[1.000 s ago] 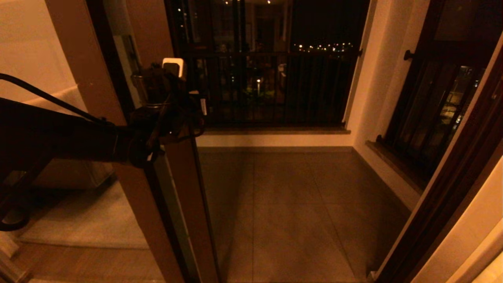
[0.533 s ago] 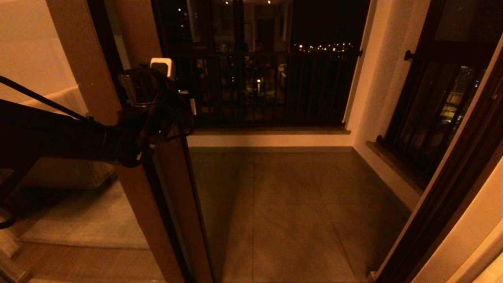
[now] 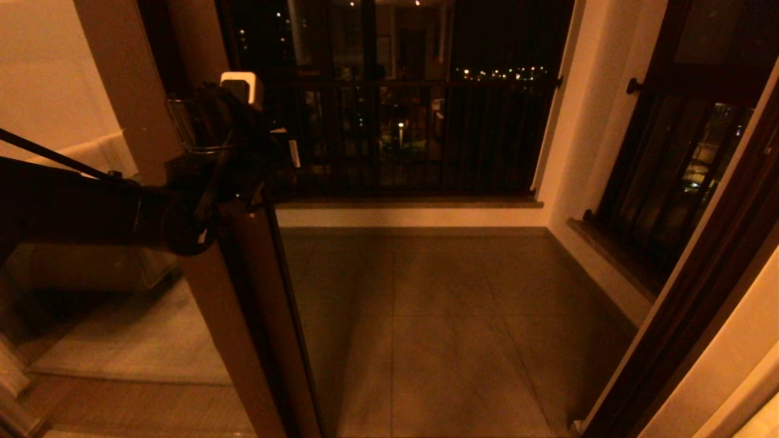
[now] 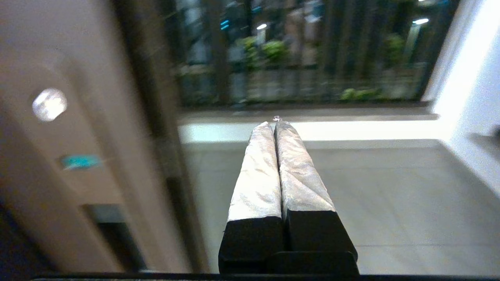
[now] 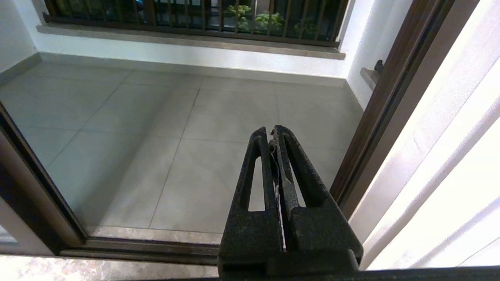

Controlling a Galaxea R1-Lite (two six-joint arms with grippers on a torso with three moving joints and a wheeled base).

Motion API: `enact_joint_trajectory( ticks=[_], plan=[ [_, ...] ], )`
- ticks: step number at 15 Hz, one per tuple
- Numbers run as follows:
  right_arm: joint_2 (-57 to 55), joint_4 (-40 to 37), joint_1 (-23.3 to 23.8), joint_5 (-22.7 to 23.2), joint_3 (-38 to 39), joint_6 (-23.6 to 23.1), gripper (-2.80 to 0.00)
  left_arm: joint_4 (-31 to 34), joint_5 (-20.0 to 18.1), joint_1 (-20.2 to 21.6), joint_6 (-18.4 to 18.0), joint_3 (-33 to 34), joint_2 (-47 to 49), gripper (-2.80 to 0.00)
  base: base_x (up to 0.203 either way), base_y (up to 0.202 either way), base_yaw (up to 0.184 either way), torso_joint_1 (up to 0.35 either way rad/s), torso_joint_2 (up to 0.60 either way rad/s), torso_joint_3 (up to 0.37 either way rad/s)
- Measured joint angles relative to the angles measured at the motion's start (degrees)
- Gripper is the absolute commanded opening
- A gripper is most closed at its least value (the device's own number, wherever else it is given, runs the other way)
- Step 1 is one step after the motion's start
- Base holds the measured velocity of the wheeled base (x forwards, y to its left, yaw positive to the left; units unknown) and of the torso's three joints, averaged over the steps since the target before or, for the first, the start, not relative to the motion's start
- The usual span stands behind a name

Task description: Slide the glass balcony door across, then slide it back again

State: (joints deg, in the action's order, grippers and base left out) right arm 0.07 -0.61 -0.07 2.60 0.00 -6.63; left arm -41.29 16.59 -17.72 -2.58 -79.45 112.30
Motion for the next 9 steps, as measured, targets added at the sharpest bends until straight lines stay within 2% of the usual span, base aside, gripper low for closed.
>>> enact_joint_trajectory(
  ticks=[3,6,9],
  plan=[
    [0.0,0.0,0.0,0.0,0.0,0.0,-2.8,0.4,-1.6,-0.7,0.0,5.3,-4.6,-2.8,0.0,0.0,0.0,0.0,0.0,0.0],
    [0.0,0.0,0.0,0.0,0.0,0.0,-2.8,2.2,-4.2,-1.6,-0.1,15.7,-14.0,-2.8,0.0,0.0,0.0,0.0,0.0,0.0],
    [0.0,0.0,0.0,0.0,0.0,0.0,-2.8,3.6,-3.7,-1.5,0.1,28.1,-26.4,-2.8,0.0,0.0,0.0,0.0,0.0,0.0]
  ],
)
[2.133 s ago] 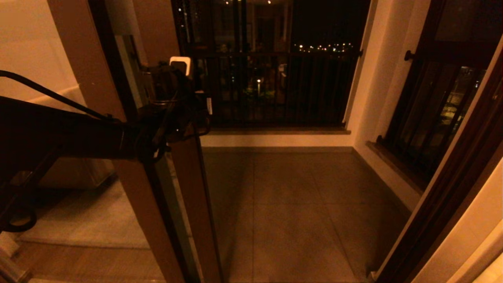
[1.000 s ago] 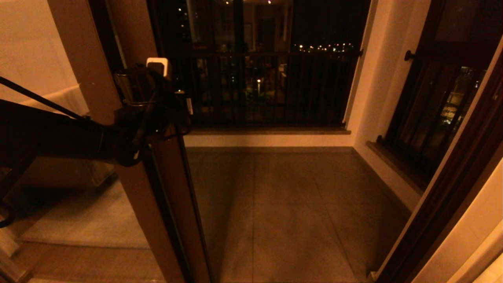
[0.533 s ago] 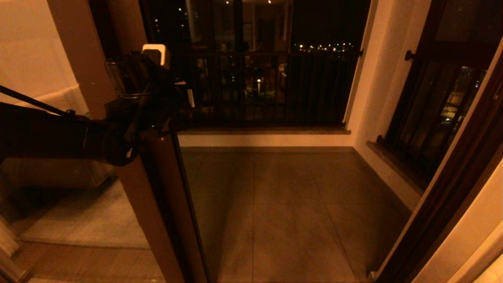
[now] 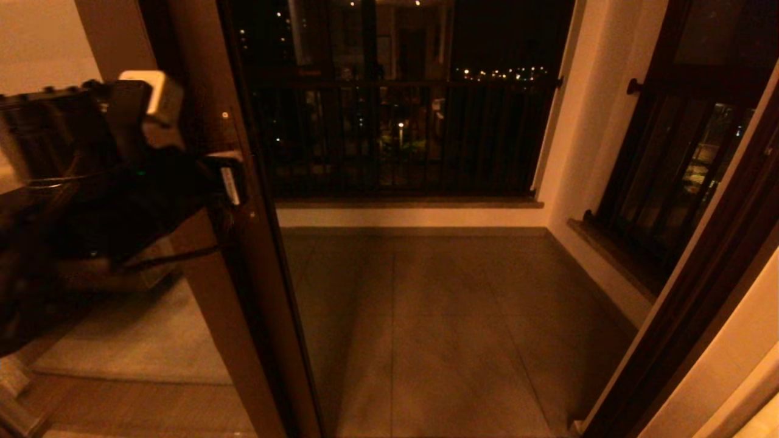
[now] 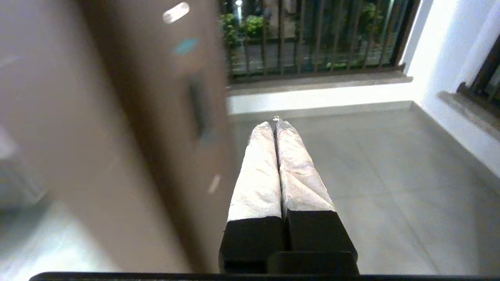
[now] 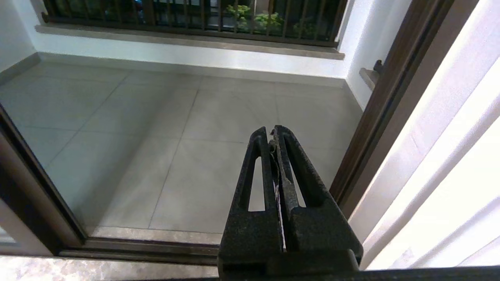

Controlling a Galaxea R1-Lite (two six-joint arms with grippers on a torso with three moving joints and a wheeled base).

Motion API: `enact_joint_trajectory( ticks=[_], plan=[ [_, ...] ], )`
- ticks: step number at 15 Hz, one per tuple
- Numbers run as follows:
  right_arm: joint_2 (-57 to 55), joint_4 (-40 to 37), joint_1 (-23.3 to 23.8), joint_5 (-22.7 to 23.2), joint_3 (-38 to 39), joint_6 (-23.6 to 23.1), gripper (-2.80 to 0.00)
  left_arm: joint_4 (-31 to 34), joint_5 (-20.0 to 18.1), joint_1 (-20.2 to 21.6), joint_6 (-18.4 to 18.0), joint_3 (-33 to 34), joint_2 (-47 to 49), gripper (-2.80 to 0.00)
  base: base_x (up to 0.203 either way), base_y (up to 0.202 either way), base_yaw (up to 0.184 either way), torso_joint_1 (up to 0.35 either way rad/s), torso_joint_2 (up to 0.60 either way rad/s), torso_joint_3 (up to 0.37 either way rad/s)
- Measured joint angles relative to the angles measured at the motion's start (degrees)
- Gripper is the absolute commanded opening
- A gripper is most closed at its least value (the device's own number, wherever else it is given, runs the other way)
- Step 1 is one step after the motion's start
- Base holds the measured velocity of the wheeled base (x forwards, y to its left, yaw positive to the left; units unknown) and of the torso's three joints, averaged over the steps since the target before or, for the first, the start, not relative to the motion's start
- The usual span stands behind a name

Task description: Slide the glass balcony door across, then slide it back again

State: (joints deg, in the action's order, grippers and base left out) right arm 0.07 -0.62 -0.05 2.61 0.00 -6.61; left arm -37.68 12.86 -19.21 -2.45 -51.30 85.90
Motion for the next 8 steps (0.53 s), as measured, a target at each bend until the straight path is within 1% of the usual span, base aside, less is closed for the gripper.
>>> enact_joint_trajectory(
  ticks=[2,4,6,7,8],
  plan=[
    [0.0,0.0,0.0,0.0,0.0,0.0,-2.8,1.4,1.5,0.1,-0.1,7.4,-8.9,-2.8,0.0,0.0,0.0,0.0,0.0,0.0],
    [0.0,0.0,0.0,0.0,0.0,0.0,-2.8,5.3,4.6,0.2,-0.1,11.8,-18.1,-2.8,0.0,0.0,0.0,0.0,0.0,0.0],
    [0.0,0.0,0.0,0.0,0.0,0.0,-2.8,12.7,7.8,0.3,-0.1,13.8,-28.3,-2.8,0.0,0.0,0.0,0.0,0.0,0.0],
    [0.0,0.0,0.0,0.0,0.0,0.0,-2.8,18.0,8.8,1.2,0.0,14.5,-33.7,-2.8,0.0,0.0,0.0,0.0,0.0,0.0],
    [0.0,0.0,0.0,0.0,0.0,0.0,-2.8,24.2,9.6,3.2,0.1,15.2,-39.1,-2.8,0.0,0.0,0.0,0.0,0.0,0.0]
  ],
)
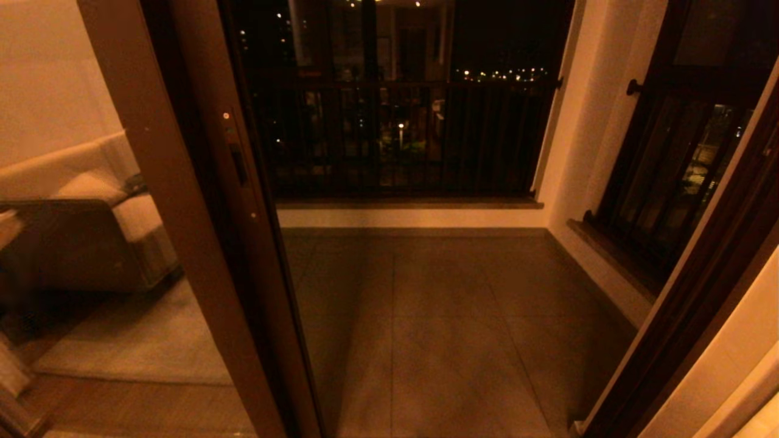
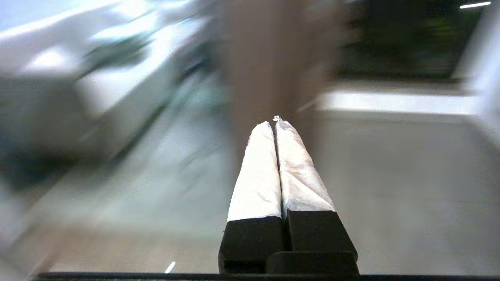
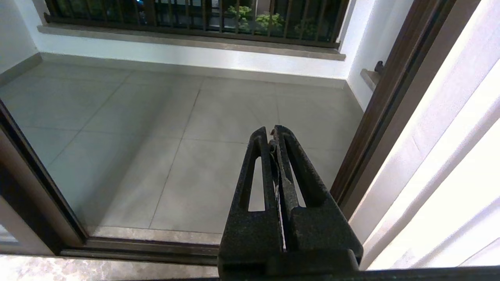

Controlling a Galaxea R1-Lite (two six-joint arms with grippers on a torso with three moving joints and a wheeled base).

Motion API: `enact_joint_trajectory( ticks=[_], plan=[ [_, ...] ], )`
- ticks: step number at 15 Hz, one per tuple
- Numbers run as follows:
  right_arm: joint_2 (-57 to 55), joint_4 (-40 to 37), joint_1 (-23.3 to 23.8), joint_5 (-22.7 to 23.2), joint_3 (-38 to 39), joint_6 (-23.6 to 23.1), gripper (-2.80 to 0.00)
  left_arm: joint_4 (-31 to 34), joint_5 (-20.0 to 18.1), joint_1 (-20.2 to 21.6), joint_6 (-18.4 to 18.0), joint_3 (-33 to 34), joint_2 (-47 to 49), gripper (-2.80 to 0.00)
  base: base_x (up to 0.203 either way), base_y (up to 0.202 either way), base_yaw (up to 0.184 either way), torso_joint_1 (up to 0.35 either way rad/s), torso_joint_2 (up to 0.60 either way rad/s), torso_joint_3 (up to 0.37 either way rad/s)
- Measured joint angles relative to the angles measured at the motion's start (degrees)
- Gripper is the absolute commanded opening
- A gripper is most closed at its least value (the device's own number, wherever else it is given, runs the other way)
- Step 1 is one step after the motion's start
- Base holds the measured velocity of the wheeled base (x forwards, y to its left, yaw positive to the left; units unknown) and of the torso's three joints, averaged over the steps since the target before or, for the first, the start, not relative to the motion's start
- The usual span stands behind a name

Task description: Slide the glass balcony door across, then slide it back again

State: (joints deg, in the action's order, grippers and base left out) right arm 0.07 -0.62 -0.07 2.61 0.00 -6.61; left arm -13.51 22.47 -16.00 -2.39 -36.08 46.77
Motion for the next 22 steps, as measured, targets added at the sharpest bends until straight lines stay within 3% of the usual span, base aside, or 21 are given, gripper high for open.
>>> enact_joint_trajectory(
  ticks=[3,5,7,13,15,18,22],
  plan=[
    [0.0,0.0,0.0,0.0,0.0,0.0,-2.8,15.5,0.7,6.2,0.0,3.2,-15.4,-2.8,0.0,0.0,0.0,0.0,0.0,0.0],
    [0.0,0.0,0.0,0.0,0.0,0.0,-2.8,20.0,0.4,9.2,0.2,6.7,-23.4,-2.8,0.0,0.0,0.0,0.0,0.0,0.0],
    [0.0,0.0,0.0,0.0,0.0,0.0,-2.8,19.8,0.4,10.7,3.4,9.1,-27.6,-2.8,0.0,0.0,0.0,0.0,0.0,0.0],
    [0.0,0.0,0.0,0.0,0.0,0.0,-2.8,17.1,-0.1,19.3,0.8,10.8,-31.5,-2.8,0.0,0.0,0.0,0.0,0.0,0.0],
    [0.0,0.0,0.0,0.0,0.0,0.0,-2.8,12.8,-5.4,19.6,1.6,14.1,-31.9,-2.8,0.0,0.0,0.0,0.0,0.0,0.0],
    [0.0,0.0,0.0,0.0,0.0,0.0,-2.8,12.2,-19.1,16.1,2.0,14.7,-33.1,-2.8,0.0,0.0,0.0,0.0,0.0,0.0],
    [0.0,0.0,0.0,0.0,0.0,0.1,-2.8,17.6,-24.4,15.3,-3.1,18.3,-40.7,-2.8,0.0,0.0,0.0,0.0,0.0,0.0]
  ],
)
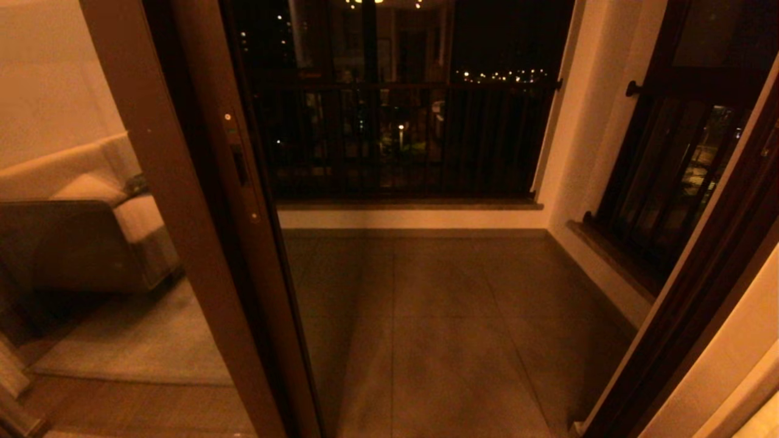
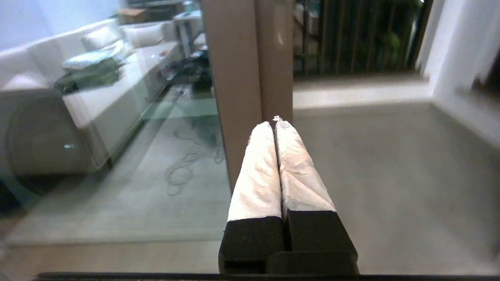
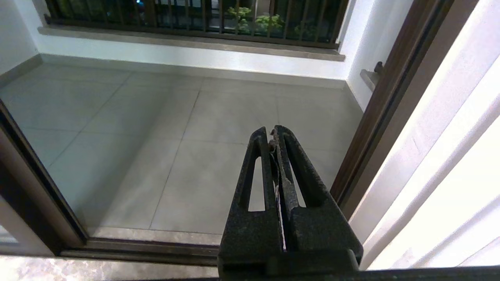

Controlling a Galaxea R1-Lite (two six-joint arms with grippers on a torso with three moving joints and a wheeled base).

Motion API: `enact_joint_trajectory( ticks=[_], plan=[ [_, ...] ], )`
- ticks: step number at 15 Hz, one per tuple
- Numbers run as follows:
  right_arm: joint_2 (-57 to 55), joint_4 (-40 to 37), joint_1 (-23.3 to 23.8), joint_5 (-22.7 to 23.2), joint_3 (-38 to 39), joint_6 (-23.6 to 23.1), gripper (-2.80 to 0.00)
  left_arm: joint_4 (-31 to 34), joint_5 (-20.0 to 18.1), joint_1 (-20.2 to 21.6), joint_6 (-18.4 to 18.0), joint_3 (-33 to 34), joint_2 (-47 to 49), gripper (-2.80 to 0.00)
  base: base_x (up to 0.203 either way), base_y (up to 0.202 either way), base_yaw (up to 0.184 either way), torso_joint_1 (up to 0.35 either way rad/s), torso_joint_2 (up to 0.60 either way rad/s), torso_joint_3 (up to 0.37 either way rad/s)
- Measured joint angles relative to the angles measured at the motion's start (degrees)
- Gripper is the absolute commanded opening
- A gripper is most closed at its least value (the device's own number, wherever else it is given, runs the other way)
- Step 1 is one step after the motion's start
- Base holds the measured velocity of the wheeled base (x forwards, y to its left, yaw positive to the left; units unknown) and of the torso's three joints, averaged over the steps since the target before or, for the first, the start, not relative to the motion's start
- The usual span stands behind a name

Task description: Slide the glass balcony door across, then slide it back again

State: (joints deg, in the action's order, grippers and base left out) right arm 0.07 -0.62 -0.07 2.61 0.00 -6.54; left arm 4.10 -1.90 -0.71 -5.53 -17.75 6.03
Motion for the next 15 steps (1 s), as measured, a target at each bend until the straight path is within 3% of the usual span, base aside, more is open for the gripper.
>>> enact_joint_trajectory(
  ticks=[3,5,6,10,15],
  plan=[
    [0.0,0.0,0.0,0.0,0.0,0.0,-2.8,-1.7,-0.6,0.3,-3.5,11.6,-4.4,-2.8,0.0,0.0,0.0,0.0,0.0,0.0],
    [0.0,0.0,0.0,0.0,0.0,0.0,-2.8,-7.2,-0.5,0.3,-0.8,16.1,-5.4,-2.8,0.0,0.0,0.0,0.0,0.0,0.0],
    [0.0,0.0,0.0,0.0,0.0,0.0,-2.8,-8.3,-0.4,0.3,1.2,16.9,-5.7,-2.8,0.0,0.0,0.0,0.0,0.0,0.0],
    [0.0,0.1,0.0,-0.5,0.0,1.9,-2.8,-8.5,-0.7,0.4,-0.8,17.7,-6.1,-2.8,0.0,0.0,0.0,0.0,0.0,0.0],
    [0.0,0.1,0.0,-1.2,0.0,2.9,-2.8,-8.7,-0.1,0.4,2.6,17.7,-6.1,-2.8,0.0,0.0,0.0,0.0,0.0,0.0]
  ],
)
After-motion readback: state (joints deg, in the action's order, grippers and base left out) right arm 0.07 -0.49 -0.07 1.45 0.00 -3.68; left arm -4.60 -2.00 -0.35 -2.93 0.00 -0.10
